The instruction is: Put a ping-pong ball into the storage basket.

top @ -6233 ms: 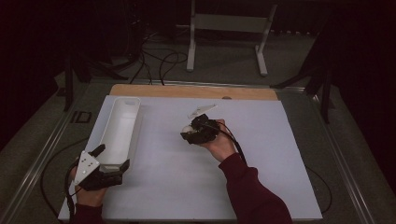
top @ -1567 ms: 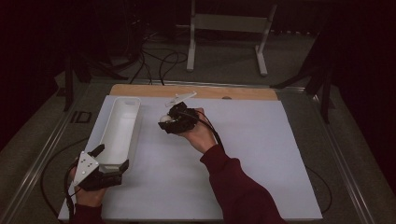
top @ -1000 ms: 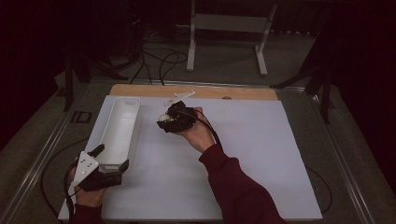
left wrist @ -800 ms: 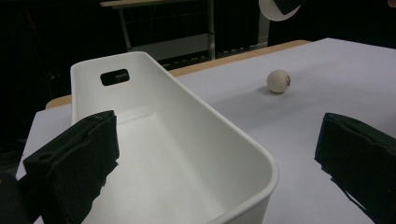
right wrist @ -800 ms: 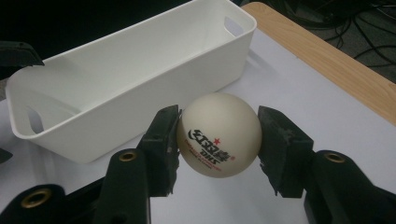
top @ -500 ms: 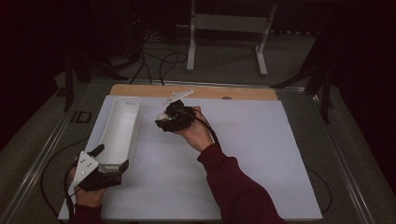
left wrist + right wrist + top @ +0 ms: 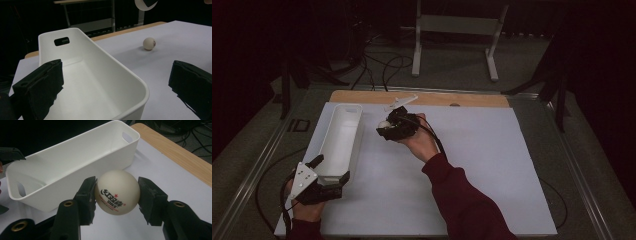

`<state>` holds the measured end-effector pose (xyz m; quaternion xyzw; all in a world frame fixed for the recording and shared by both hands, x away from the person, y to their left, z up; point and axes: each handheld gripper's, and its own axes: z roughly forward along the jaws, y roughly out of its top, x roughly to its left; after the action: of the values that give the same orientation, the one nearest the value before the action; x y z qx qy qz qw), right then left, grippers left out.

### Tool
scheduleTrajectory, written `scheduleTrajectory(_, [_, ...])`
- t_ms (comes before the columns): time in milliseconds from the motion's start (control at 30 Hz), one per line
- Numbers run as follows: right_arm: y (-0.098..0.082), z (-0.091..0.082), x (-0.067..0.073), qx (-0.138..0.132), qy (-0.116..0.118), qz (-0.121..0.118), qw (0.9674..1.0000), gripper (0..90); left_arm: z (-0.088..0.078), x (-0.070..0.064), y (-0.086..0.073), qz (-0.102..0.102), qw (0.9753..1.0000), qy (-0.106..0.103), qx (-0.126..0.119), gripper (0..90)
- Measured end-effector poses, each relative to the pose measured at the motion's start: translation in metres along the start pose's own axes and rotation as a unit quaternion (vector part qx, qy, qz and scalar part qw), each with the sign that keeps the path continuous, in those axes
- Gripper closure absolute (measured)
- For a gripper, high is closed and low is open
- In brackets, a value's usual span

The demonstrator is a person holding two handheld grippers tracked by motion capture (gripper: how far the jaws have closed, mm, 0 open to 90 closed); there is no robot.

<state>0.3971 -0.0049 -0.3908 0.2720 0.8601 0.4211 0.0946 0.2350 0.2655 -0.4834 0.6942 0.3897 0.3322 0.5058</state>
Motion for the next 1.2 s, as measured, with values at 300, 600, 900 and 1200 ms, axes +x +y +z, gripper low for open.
scheduleTrajectory(300, [0.0009,0.0034,0.0009,-0.001,0.004,0.002,1.0000,50.2,-0.0002,0.0003,0.0000,-0.001,1.0000,0.000,-0.001,0.5])
scheduleTrajectory(600, [0.0022,0.0052,0.0023,-0.002,0.006,0.004,1.0000,50.2,-0.0002,0.0005,-0.0001,-0.001,1.0000,0.000,-0.001,0.6])
scheduleTrajectory(900, [0.0047,0.0060,0.0032,-0.005,0.008,0.004,1.0000,50.2,-0.0001,0.0006,-0.0001,-0.001,1.0000,0.000,-0.001,0.6])
scheduleTrajectory(1200, [0.0073,0.0092,0.0049,-0.008,0.011,0.003,0.9999,50.2,-0.0007,0.0010,0.0000,-0.002,1.0000,0.000,-0.003,0.6])
